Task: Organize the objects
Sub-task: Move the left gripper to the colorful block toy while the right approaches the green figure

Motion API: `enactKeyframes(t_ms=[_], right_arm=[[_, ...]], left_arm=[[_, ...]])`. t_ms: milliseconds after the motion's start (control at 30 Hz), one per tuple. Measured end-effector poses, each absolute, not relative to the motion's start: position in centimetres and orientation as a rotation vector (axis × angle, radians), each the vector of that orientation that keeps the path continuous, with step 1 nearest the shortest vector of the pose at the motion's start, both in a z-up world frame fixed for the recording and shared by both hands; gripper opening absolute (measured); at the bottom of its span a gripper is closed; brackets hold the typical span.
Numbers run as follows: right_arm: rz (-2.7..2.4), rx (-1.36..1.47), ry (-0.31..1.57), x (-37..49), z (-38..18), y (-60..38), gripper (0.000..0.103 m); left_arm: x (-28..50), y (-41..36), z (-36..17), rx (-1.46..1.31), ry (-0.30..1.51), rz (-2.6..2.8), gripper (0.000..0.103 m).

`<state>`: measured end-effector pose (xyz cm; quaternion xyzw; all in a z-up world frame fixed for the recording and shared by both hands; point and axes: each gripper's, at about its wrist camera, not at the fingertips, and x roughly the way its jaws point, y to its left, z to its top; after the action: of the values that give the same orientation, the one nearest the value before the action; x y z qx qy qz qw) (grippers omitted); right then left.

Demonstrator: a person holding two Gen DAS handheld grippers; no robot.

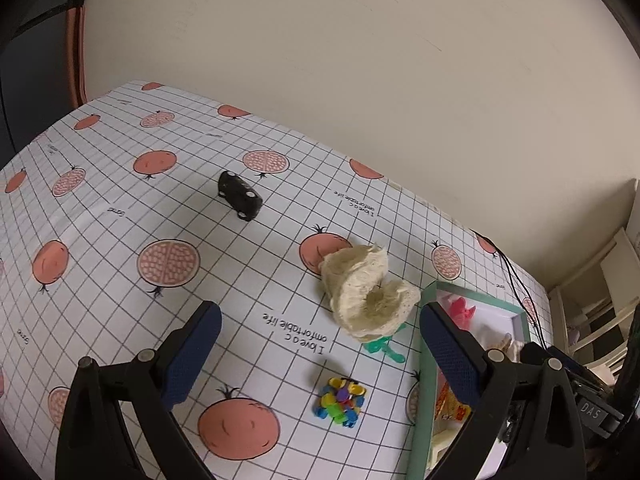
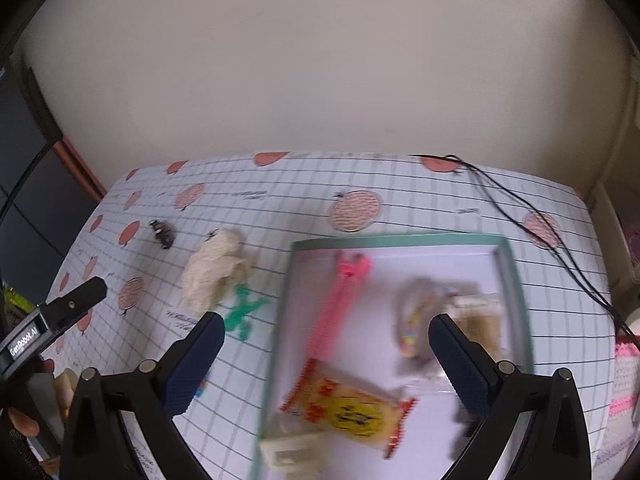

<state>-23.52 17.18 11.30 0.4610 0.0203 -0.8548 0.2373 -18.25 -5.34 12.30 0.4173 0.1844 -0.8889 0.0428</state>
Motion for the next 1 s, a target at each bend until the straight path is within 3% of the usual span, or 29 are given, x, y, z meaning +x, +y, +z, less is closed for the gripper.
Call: enactKeyframes(t_ms=[133,400,767,1000], right_arm=[[-2.315,1.252,0.096,-22.6,11.0,14.6,0.103],[-2.302,1.214,0.099,-21.4,11.0,11.9,0.085],[-2.304,1.204,0.075,-21.5,10.3,11.4,0.075],[-2.272,1.255,0.076,-21.9,8.9,11.2,0.061]], left_arm=[[-17.7,-5.6,12.2,1.279,0.548,-2.715,0.099],[-16.6,-6.3,11.4,1.296,0.522,-2.686,0.099],[-17.0,-3.2,8.8,1.392,0.386,-2.709,0.099],[-17.9,-1.1,5.9,1.579,0.297,-2.626,0.099]])
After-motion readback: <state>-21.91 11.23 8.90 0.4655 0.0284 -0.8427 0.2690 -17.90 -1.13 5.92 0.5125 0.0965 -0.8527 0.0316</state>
